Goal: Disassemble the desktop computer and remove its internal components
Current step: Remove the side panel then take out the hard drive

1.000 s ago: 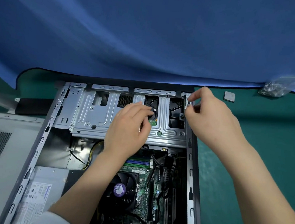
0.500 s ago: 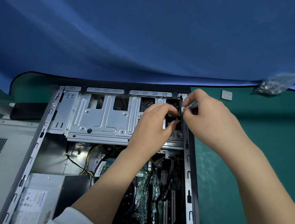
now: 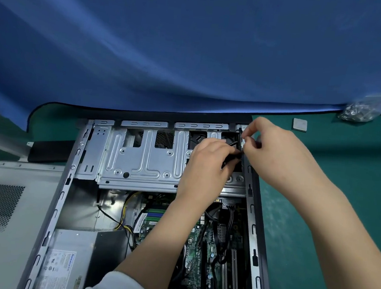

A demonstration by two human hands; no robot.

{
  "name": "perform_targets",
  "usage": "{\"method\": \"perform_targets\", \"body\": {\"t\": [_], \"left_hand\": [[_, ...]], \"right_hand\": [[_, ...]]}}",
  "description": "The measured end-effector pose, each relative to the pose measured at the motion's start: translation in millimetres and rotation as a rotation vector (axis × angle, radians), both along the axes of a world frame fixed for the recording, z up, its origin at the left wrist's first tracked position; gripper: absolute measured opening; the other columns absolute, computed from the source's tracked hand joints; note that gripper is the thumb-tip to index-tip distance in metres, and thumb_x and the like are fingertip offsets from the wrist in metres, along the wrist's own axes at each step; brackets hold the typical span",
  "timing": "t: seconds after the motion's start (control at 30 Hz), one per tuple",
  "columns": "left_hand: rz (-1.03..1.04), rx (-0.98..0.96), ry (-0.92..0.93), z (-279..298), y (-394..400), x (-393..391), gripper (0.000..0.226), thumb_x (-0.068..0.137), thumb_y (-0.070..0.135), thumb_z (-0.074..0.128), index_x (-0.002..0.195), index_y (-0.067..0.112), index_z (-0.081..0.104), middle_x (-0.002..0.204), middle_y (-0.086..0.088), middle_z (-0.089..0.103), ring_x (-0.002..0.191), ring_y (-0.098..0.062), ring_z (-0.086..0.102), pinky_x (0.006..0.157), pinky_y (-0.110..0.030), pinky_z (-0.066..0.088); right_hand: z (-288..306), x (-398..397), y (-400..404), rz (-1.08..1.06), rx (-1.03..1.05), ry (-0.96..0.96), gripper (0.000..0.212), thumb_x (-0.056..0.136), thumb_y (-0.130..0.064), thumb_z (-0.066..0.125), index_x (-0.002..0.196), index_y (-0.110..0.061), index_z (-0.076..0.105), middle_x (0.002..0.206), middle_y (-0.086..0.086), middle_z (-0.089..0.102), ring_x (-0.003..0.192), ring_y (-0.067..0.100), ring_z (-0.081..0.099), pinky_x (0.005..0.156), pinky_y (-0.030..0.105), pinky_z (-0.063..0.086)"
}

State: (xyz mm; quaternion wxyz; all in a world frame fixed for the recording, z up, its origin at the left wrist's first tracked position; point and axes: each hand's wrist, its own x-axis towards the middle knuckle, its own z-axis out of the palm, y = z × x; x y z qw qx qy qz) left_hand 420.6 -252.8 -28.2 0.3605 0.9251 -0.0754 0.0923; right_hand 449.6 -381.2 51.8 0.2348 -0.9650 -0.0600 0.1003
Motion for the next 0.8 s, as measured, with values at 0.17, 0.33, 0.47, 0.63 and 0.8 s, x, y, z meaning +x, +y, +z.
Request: {"method": "perform_targets", "body": {"t": [0.17,0.33,0.47,0.63,0.8], "left_hand": [[0.004,0.018,-0.014,0,0,0,0.019,0.085,0.015,0.068,0.103,0.011,0.071,0.1,0.0,0.068,0.111,-0.019,0.051,0.098,-0.039,0.041],[-0.004,0.0,-0.022,-1,0,0,0.019,0.085,0.014,0.068,0.103,0.011,0.072,0.098,0.0,0.069,0.108,-0.021,0.053,0.097,-0.039,0.042],[-0.017,0.009,-0.025,-1,0,0,0.019,0.084,0.013,0.067,0.102,0.009,0.071,0.098,-0.002,0.069,0.107,-0.023,0.054,0.095,-0.04,0.043],[-0.016,0.034,-0.016,-3,-1,1,0.018,0.082,0.012,0.068,0.099,0.007,0.071,0.101,-0.003,0.069,0.107,-0.024,0.054,0.094,-0.041,0.043],[-0.025,0.033,-0.023,-2,-1,2,0.018,0.082,0.012,0.067,0.099,0.009,0.071,0.098,-0.002,0.069,0.106,-0.024,0.054,0.094,-0.04,0.043]], "right_hand": [[4,3,-4,0.038,0.0,0.063,0.006,0.095,-0.026,0.043,0.095,-0.022,0.048,0.077,0.0,0.06,0.06,0.017,0.048,0.048,0.029,0.03],[9,0,-2,0.076,-0.183,0.011,0.012,0.093,-0.023,0.051,0.099,-0.016,0.043,0.075,0.002,0.054,0.074,0.027,0.049,0.057,0.034,0.031],[12,-3,1,0.097,-0.194,-0.064,0.01,0.089,-0.022,0.054,0.097,-0.017,0.049,0.084,0.003,0.061,0.079,0.029,0.054,0.059,0.032,0.035],[5,-4,7,0.014,-0.178,-0.122,0.031,0.096,-0.047,0.042,0.093,-0.016,0.045,0.078,0.001,0.05,0.072,0.028,0.045,0.059,0.033,0.031],[2,-5,4,0.062,-0.162,-0.197,0.009,0.097,-0.03,0.039,0.101,-0.022,0.038,0.069,-0.006,0.043,0.068,0.026,0.045,0.047,0.029,0.019]]}}
